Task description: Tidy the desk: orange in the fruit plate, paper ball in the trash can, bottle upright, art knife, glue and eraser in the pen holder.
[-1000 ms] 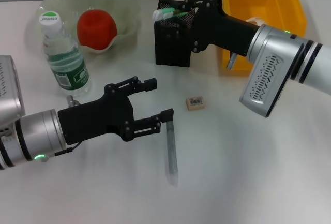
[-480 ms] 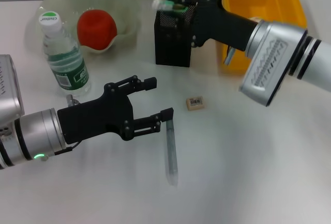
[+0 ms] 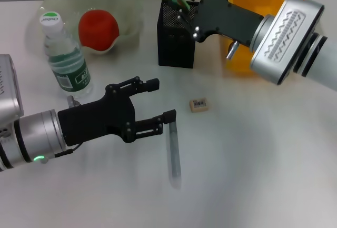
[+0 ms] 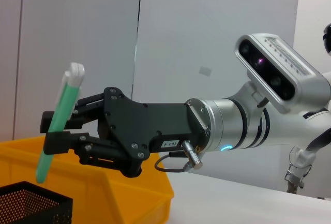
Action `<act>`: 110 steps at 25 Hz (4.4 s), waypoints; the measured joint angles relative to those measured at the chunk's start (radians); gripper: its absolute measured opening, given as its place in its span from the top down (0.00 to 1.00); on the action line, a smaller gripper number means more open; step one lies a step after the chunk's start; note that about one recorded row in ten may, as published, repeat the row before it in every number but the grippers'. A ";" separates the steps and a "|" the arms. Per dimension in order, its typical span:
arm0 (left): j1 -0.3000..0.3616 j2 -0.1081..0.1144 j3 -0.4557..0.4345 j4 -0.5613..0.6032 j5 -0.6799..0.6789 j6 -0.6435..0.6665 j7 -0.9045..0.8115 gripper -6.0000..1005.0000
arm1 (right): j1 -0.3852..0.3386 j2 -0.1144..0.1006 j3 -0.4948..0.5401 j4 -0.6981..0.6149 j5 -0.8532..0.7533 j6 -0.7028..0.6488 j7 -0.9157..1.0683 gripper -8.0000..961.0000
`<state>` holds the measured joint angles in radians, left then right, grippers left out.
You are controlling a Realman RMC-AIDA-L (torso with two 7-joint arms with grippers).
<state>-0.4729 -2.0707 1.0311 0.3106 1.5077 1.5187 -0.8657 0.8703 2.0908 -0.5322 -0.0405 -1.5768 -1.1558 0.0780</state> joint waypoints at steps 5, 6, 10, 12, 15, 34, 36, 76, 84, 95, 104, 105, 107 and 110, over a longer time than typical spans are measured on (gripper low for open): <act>0.000 0.000 -0.001 0.000 0.000 0.000 0.000 0.22 | 0.011 0.000 0.003 0.006 0.040 0.023 0.141 0.81; 0.001 0.000 -0.001 0.000 0.000 0.001 0.000 0.22 | 0.012 0.001 0.004 0.011 0.055 0.030 0.159 0.81; 0.001 0.000 0.002 0.000 0.000 0.001 -0.001 0.22 | 0.022 0.001 0.008 0.032 0.098 0.048 0.223 0.81; 0.001 0.000 0.004 -0.002 0.000 0.002 0.000 0.22 | 0.025 0.002 0.009 0.036 0.101 0.054 0.268 0.81; 0.001 0.000 0.004 -0.003 0.000 0.002 0.001 0.22 | 0.034 0.002 0.010 0.045 0.101 0.073 0.326 0.81; 0.010 0.000 0.002 0.000 0.000 0.003 0.010 0.22 | 0.030 0.001 0.039 0.069 0.103 0.112 0.448 0.81; 0.010 0.000 0.002 0.001 0.000 0.003 0.010 0.22 | 0.028 0.001 0.046 0.069 0.103 0.108 0.448 0.81; 0.030 0.023 0.008 0.024 0.021 0.015 -0.002 0.22 | -0.224 -0.012 -0.210 -0.365 0.027 -0.360 1.034 0.21; 0.066 0.054 0.004 0.041 0.079 0.036 -0.004 0.22 | -0.283 -0.037 -0.326 -0.747 -0.259 -0.445 1.412 0.21; 0.078 0.080 -0.001 0.081 0.133 0.033 -0.035 0.22 | -0.102 -0.072 -0.336 -0.800 -0.640 -0.487 1.592 0.21; 0.079 0.076 -0.002 0.086 0.141 0.027 -0.016 0.22 | -0.015 -0.011 -0.414 -0.777 -0.870 -0.396 1.593 0.21; 0.079 0.074 -0.002 0.087 0.141 0.027 -0.016 0.22 | -0.015 -0.011 -0.414 -0.777 -0.870 -0.396 1.593 0.21; 0.079 0.073 -0.002 0.088 0.141 0.027 -0.015 0.22 | -0.011 -0.010 -0.465 -0.752 -0.868 -0.343 1.596 0.21; 0.079 0.073 -0.002 0.088 0.141 0.026 -0.015 0.22 | 0.000 -0.007 -0.510 -0.708 -0.867 -0.269 1.596 0.21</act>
<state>-0.3943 -1.9981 1.0293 0.3986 1.6484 1.5449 -0.8807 0.8701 2.0839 -1.0422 -0.7487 -2.4437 -1.4249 1.6744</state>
